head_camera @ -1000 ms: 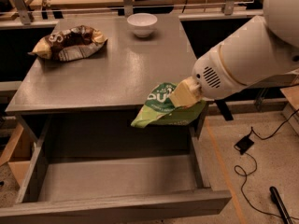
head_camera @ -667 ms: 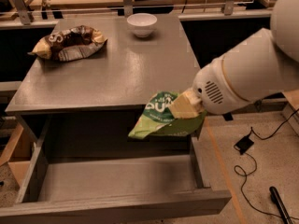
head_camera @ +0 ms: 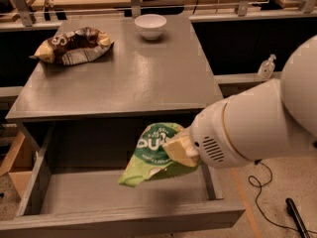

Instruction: Place green rice chip bag into top drawer

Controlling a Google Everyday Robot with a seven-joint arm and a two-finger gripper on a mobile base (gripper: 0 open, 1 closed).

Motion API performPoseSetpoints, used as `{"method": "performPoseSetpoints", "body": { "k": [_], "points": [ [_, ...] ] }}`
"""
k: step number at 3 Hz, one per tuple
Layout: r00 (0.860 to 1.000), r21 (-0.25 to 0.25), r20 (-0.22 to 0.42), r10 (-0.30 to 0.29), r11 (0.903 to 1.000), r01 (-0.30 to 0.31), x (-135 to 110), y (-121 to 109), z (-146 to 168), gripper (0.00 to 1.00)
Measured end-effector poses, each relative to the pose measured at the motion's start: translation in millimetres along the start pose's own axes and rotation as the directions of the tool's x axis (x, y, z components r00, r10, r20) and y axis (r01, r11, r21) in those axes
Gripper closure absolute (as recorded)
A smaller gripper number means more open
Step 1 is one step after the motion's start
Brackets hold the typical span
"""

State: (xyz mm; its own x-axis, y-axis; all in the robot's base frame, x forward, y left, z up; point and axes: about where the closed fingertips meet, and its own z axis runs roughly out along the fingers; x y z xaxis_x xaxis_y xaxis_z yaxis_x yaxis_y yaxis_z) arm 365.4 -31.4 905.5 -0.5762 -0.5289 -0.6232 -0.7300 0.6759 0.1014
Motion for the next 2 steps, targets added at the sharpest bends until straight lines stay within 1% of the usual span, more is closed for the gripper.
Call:
{"method": "performPoseSetpoints", "body": {
  "k": [1, 2],
  "points": [
    [0.999, 0.006, -0.026, -0.025, 0.9997, 0.025, 5.8, 9.6, 32.7, 1.0],
    [0.998, 0.031, -0.051, -0.032, 0.999, 0.033, 6.8, -1.2, 68.0, 1.0]
  ]
}}
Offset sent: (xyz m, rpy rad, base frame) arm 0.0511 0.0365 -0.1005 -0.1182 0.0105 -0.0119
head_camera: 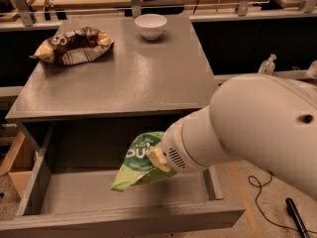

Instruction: Place green rice chip bag into top drawer

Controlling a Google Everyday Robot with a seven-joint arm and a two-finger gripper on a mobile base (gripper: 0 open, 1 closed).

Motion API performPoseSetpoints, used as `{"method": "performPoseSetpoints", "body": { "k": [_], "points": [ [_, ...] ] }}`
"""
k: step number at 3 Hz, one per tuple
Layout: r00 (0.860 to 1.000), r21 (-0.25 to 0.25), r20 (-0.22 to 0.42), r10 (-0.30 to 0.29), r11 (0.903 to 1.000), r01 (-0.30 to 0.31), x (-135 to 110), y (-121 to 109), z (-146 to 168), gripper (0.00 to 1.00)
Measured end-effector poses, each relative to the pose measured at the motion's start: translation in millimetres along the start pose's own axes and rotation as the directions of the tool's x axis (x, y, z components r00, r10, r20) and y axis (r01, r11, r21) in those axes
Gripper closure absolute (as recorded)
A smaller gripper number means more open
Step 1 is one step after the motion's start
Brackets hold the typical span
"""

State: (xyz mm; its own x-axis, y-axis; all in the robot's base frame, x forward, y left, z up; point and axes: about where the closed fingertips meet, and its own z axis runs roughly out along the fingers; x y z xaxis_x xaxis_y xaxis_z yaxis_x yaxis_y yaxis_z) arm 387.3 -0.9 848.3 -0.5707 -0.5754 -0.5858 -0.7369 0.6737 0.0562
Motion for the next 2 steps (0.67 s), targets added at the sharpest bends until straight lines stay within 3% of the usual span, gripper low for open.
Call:
{"method": "performPoseSetpoints", "body": {
  "k": [2],
  "points": [
    [1.0, 0.05, -0.012, 0.018, 0.9986, -0.017, -12.9, -42.5, 56.3, 1.0]
  ]
}}
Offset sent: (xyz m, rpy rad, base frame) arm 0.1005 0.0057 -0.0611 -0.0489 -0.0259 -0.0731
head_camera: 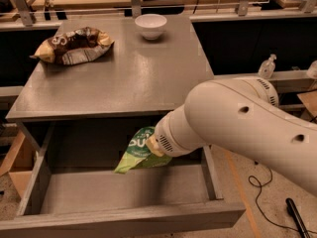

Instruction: Place green rice chip bag into top drawer

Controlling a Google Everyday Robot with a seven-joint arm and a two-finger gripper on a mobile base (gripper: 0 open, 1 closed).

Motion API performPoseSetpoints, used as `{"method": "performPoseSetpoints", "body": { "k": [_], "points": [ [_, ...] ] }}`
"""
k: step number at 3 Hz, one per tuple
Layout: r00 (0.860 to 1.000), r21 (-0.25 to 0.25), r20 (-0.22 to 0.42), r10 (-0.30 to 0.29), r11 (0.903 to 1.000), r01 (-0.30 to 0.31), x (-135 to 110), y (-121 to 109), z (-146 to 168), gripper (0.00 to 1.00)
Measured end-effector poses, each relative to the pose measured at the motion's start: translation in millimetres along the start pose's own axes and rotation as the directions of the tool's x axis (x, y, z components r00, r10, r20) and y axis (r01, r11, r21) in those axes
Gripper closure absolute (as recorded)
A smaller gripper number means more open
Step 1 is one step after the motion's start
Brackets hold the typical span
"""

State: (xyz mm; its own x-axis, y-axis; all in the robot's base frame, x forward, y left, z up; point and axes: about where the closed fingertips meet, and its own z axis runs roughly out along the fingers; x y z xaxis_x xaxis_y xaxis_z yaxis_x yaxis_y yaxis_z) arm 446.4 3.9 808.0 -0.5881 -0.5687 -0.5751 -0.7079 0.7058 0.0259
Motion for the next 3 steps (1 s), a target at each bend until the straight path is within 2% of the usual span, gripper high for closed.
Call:
{"method": "performPoseSetpoints", "body": {
  "k": [2, 3],
  "points": [
    [1.0, 0.008, 0.002, -0.013, 0.9999, 0.013, -30.0, -26.3, 48.3, 1.0],
    [1.0, 0.008, 0.001, -0.016, 0.9998, 0.016, -30.1, -25.4, 48.3, 0.82]
  ]
}}
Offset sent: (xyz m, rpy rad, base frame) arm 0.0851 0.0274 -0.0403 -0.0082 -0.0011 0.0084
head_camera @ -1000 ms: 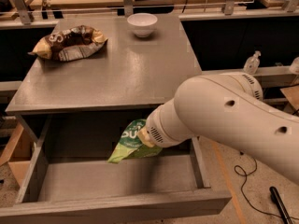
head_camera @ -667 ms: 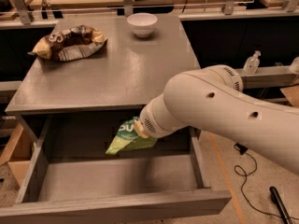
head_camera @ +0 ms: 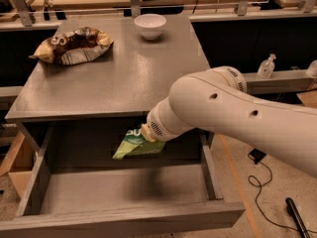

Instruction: Place green rice chip bag into top drawer

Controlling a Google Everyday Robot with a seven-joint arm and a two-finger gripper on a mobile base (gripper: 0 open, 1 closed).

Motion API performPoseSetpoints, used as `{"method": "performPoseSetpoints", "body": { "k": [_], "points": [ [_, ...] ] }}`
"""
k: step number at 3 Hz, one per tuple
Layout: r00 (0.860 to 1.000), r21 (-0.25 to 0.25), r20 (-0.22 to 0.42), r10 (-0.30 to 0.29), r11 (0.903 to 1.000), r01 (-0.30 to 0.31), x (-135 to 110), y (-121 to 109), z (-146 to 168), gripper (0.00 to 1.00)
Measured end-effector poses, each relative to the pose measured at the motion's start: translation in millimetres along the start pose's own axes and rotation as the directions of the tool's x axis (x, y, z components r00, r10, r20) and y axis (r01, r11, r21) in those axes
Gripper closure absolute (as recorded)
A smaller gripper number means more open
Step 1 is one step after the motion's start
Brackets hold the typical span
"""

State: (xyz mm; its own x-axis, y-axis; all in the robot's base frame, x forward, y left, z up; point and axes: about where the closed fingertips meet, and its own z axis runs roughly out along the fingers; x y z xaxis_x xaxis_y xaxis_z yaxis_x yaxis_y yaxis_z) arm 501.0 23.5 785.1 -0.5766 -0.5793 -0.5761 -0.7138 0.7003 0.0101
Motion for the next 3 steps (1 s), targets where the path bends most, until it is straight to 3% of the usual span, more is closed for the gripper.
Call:
{"method": "performPoseSetpoints", "body": {
  "k": [2, 3],
  "points": [
    [1.0, 0.001, 0.001, -0.005, 1.0, 0.005, -1.1, 1.6, -1.1, 0.36],
    [1.0, 0.002, 0.002, -0.008, 1.0, 0.008, -1.9, 2.7, -1.9, 0.04]
  ]
}}
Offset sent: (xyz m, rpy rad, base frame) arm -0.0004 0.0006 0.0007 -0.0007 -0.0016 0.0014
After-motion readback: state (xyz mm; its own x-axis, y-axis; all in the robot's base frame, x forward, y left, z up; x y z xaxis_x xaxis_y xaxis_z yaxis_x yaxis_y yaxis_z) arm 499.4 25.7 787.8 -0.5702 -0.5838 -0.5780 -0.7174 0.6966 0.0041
